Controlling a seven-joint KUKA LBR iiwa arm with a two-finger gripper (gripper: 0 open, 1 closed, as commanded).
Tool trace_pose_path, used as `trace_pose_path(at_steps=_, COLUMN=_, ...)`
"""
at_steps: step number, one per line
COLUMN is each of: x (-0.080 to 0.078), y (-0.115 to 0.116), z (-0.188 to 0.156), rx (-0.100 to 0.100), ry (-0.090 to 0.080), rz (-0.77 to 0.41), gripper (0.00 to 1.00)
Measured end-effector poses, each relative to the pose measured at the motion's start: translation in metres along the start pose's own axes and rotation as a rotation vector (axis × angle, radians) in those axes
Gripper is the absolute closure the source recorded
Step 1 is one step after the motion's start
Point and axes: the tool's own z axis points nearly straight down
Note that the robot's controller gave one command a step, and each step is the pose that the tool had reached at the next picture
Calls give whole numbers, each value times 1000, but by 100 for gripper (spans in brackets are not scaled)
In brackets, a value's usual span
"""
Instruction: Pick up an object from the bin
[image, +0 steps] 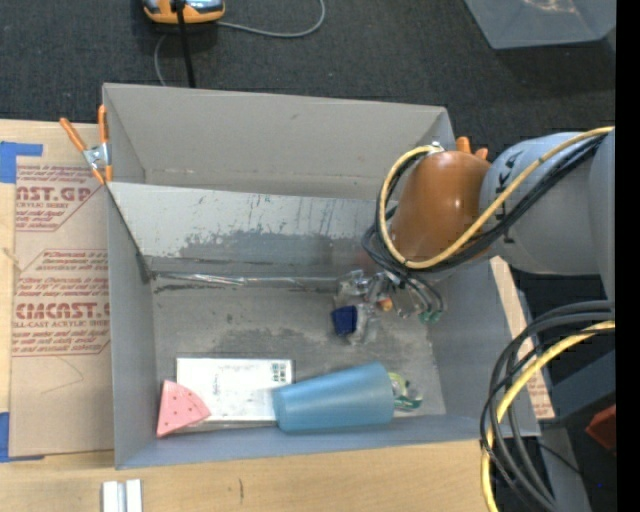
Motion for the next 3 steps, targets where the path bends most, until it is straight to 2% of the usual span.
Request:
trace_pose_path(at_steps=2, x=-1, y=-1, z=2, rx=0, ry=1, rz=31, gripper=100)
trace_pose_path(at_steps=3, x=-7, y=6, z=-17, rx=0, ry=1, rz=67, gripper=100)
